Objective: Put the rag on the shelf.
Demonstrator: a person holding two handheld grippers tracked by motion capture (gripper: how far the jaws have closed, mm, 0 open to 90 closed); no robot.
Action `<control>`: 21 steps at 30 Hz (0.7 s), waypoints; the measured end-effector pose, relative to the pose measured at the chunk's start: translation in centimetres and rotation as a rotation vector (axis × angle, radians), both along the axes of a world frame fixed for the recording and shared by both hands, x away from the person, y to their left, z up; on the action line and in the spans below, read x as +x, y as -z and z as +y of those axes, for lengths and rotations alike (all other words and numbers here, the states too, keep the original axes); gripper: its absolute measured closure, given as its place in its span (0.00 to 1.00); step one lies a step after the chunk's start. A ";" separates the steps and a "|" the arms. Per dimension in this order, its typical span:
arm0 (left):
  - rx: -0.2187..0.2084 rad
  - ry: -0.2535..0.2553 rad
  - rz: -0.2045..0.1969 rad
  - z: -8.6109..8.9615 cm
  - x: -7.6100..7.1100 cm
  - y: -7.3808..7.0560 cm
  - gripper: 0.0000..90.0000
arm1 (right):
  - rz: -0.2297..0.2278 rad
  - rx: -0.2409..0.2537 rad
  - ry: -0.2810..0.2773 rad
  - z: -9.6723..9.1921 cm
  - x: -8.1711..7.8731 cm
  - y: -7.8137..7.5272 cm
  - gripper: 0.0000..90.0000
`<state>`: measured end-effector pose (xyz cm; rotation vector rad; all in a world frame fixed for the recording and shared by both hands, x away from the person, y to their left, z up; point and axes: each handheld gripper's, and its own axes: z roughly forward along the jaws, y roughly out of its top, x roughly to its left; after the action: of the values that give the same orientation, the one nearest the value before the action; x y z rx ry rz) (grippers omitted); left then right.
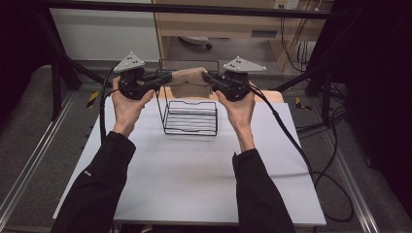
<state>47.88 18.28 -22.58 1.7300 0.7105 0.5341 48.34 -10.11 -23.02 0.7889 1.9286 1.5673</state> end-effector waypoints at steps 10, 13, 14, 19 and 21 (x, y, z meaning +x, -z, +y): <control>0.026 0.010 0.031 0.1 -0.3 0.1 0.91 | 0.019 -0.017 -0.028 -0.3 -0.2 0.6 0.92; 0.018 0.006 0.031 0.3 -0.4 -0.6 0.89 | 0.018 -0.024 -0.032 -0.3 -0.3 0.5 0.92; 0.011 0.002 0.034 0.3 -0.4 -0.9 0.89 | 0.016 -0.027 -0.033 -0.3 -0.3 0.5 0.92; -0.029 -0.012 0.037 0.4 0.0 -2.2 0.89 | 0.019 -0.033 -0.043 -0.4 -0.4 0.8 0.92; -0.032 -0.017 0.052 0.2 0.2 -2.5 0.90 | 0.017 -0.038 -0.047 -0.5 -0.4 0.9 0.92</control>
<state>48.12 18.50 -20.12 1.7141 0.7673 0.4882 47.98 -10.56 -23.88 0.7483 1.9963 1.5509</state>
